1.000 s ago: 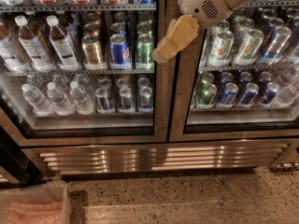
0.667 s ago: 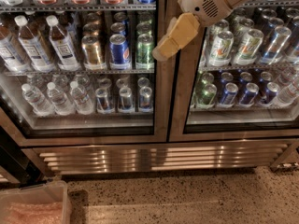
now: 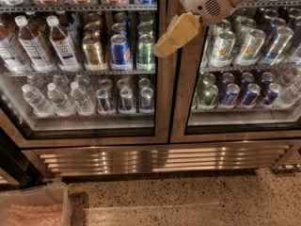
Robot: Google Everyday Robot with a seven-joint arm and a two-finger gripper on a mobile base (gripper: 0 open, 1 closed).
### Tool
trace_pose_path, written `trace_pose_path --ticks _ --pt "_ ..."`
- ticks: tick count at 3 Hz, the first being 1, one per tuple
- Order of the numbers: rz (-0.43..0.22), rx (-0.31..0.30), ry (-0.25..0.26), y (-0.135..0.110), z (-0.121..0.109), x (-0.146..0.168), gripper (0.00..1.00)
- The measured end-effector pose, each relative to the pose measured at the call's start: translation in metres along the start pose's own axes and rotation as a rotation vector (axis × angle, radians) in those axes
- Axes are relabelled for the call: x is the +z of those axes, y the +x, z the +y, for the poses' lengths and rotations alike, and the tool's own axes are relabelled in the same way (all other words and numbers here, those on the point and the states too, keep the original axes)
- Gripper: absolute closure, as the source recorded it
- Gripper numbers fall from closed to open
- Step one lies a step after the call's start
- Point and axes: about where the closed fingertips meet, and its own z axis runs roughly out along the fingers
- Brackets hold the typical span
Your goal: Open left fridge door
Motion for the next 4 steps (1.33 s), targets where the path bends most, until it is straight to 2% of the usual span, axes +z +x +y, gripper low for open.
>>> trace_pose_path --ticks 3,4 --pt "0.000 0.000 0.000 0.0000 0.0000 0.0001 0.89" --pt "0.000 0.000 0.000 0.0000 0.0000 0.0001 1.00"
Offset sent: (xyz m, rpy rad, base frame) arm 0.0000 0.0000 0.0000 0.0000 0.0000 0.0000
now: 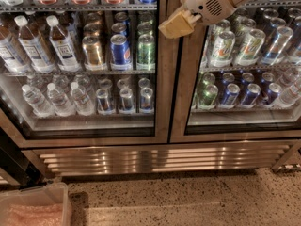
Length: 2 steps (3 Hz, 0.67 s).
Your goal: Open left fridge door
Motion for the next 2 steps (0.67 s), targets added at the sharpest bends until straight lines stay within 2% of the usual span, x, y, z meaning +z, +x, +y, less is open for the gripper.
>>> trace_pose_path --ticks 2 --pt "0.000 0.000 0.000 0.0029 -0.0038 -0.0026 1.00"
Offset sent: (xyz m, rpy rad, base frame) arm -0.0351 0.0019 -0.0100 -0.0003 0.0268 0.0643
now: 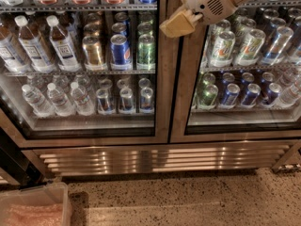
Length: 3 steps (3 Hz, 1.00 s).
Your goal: Open left fridge door
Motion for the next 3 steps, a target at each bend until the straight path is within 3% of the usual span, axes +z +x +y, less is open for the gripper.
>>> trace_pose_path --ticks 3 --pt "0.000 0.000 0.000 0.0015 -0.0069 -0.0047 1.00"
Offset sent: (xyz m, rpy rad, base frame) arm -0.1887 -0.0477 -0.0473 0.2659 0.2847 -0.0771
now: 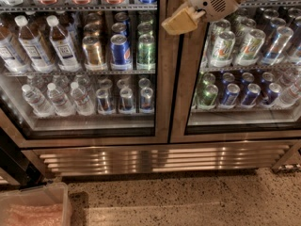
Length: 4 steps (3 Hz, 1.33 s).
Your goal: Open left fridge door
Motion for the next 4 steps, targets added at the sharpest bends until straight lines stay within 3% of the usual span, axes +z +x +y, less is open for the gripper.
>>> trace_pose_path --ticks 4 --pt "-0.001 0.002 0.000 -0.0002 -0.0051 -0.0027 1.00"
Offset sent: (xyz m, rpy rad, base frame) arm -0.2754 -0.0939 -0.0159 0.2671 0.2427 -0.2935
